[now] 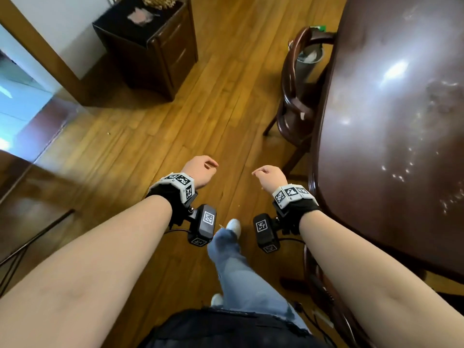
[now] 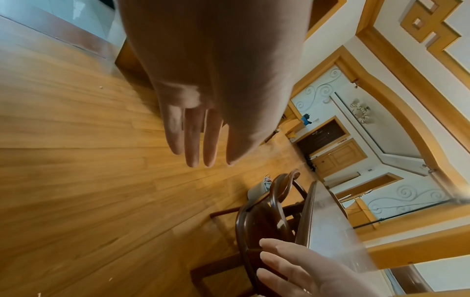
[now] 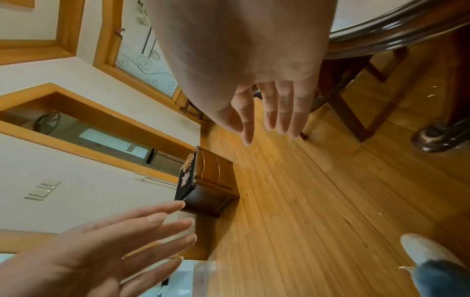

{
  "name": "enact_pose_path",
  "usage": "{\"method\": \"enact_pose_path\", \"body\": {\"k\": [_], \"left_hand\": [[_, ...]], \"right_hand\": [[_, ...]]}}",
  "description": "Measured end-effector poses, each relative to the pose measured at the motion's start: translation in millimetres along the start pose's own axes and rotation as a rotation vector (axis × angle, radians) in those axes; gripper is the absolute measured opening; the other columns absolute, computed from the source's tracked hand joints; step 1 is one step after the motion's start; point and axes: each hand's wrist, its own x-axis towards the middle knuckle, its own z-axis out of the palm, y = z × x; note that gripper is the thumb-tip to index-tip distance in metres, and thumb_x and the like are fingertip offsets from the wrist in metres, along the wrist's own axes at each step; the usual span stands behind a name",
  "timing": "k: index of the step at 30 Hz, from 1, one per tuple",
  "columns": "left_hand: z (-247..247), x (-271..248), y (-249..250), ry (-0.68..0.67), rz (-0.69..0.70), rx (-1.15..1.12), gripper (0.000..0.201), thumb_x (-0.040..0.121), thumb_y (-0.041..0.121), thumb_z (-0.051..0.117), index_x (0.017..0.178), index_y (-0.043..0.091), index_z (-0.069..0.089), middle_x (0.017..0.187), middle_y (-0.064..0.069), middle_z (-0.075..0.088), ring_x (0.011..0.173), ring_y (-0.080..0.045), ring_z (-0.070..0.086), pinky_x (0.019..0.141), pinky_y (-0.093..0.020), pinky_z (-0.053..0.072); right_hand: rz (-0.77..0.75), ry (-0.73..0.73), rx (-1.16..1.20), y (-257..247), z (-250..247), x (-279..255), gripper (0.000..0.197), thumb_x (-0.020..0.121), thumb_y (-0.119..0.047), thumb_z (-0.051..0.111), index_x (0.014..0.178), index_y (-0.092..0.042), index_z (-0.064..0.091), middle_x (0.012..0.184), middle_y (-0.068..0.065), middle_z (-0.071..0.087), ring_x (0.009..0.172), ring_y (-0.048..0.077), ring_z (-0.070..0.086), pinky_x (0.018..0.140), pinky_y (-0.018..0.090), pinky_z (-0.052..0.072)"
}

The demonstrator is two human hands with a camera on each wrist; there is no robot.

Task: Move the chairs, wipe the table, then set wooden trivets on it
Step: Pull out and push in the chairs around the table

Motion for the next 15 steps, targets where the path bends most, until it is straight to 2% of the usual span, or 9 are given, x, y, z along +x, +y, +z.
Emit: {"method": "enact_pose_path", "body": {"k": [2, 4, 6, 8, 11, 13, 15], "left_hand": [[-21, 39, 11, 0.022, 0.006, 0.010, 0.017, 0.091, 0.017, 0.052, 0.100, 0.019, 0.066, 0.094, 0.000, 0.063, 0.077, -0.018, 0.056, 0.058, -0.023, 0.039], [-43, 77, 23, 0.011, 0.016, 0.043, 0.018, 0.092, 0.015, 0.049, 0.098, 0.020, 0.065, 0.091, -0.003, 0.064, 0.067, -0.020, 0.054, 0.053, -0.023, 0.038], [-62, 116, 39, 0.012, 0.032, 0.051, 0.023, 0.094, 0.012, 0.044, 0.096, 0.022, 0.065, 0.088, -0.004, 0.062, 0.057, -0.018, 0.051, 0.049, -0.024, 0.036], [-79, 155, 58, 0.026, 0.038, 0.038, 0.027, 0.094, 0.010, 0.041, 0.100, 0.020, 0.066, 0.088, -0.004, 0.060, 0.053, -0.014, 0.047, 0.048, -0.024, 0.033], [-95, 204, 83, 0.016, 0.065, 0.025, 0.028, 0.093, 0.008, 0.040, 0.102, 0.016, 0.065, 0.075, -0.002, 0.059, 0.052, -0.015, 0.045, 0.049, -0.025, 0.033], [-104, 243, 98, -0.005, 0.087, 0.025, 0.028, 0.092, 0.008, 0.040, 0.104, 0.014, 0.064, 0.064, 0.002, 0.054, 0.050, -0.015, 0.043, 0.047, -0.025, 0.032], [-111, 279, 111, -0.020, 0.115, 0.054, 0.028, 0.092, 0.008, 0.040, 0.105, 0.014, 0.064, 0.061, 0.004, 0.051, 0.049, -0.013, 0.042, 0.046, -0.023, 0.031]], "right_hand": [[-0.005, -0.011, 0.013, -24, -8, 38, 0.029, 0.093, -0.013, 0.042, 0.102, -0.010, 0.069, 0.066, -0.007, 0.051, 0.071, 0.021, 0.054, 0.080, 0.037, 0.052], [-0.001, -0.018, 0.013, -48, -18, 73, 0.029, 0.093, -0.013, 0.042, 0.102, -0.011, 0.069, 0.066, -0.008, 0.050, 0.068, 0.020, 0.053, 0.080, 0.036, 0.052], [0.007, -0.008, 0.015, -69, -31, 106, 0.029, 0.093, -0.013, 0.041, 0.101, -0.012, 0.068, 0.065, -0.008, 0.051, 0.059, 0.015, 0.051, 0.070, 0.030, 0.048], [0.024, 0.004, 0.021, -90, -46, 139, 0.028, 0.093, -0.013, 0.041, 0.101, -0.013, 0.067, 0.064, -0.006, 0.052, 0.060, 0.016, 0.051, 0.065, 0.026, 0.044], [0.061, 0.009, 0.038, -112, -61, 182, 0.026, 0.093, -0.015, 0.042, 0.103, -0.011, 0.066, 0.066, -0.004, 0.052, 0.075, 0.023, 0.054, 0.076, 0.032, 0.048], [0.082, 0.041, 0.065, -126, -72, 215, 0.026, 0.093, -0.016, 0.043, 0.105, -0.010, 0.065, 0.074, 0.000, 0.056, 0.080, 0.023, 0.054, 0.083, 0.036, 0.049], [0.126, 0.094, 0.107, -135, -81, 245, 0.025, 0.092, -0.017, 0.044, 0.106, -0.011, 0.063, 0.082, 0.002, 0.058, 0.082, 0.023, 0.055, 0.085, 0.036, 0.049]]}}
